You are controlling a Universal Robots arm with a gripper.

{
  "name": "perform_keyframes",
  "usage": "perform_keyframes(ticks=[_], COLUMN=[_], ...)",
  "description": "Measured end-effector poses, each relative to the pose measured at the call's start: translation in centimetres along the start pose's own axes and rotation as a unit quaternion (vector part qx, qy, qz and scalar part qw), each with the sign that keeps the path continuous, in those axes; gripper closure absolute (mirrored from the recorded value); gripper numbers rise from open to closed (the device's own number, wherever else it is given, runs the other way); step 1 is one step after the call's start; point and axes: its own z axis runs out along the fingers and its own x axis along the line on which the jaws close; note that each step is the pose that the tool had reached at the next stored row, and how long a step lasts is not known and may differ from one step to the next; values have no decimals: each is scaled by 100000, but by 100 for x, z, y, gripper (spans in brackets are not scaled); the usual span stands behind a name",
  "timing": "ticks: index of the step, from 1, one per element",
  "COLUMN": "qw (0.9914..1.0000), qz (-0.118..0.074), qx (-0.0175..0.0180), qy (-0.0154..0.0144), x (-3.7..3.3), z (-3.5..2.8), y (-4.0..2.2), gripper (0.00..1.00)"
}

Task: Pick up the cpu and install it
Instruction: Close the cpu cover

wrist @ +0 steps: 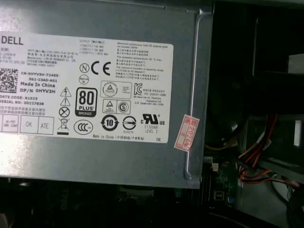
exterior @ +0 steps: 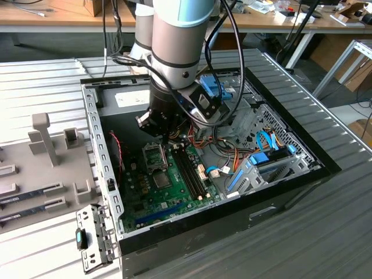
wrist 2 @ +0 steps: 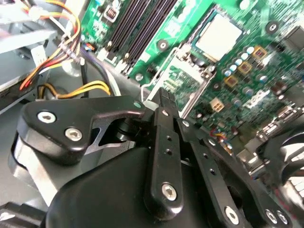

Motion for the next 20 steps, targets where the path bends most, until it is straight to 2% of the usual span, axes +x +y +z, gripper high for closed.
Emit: perform_keyframes(ticks=[3, 8, 11, 13, 15, 16, 18, 20], qw=[100000, 100000, 100000, 100000, 100000, 100000, 100000, 99999], qz=[-1, -3, 0, -11, 5, -6, -17, -25], qx=[-11, -2, 11, 13, 28, 76, 163, 335], qy=[-7, 26, 31, 30, 27, 31, 37, 46], x=[4, 8, 15, 49, 83, 121, 155, 186], z=[50, 155, 196, 217, 222, 226, 232, 254], y=[-47, -73, -88, -152, -191, -224, -265, -336], gripper=[89, 89, 89, 89, 89, 89, 89, 89])
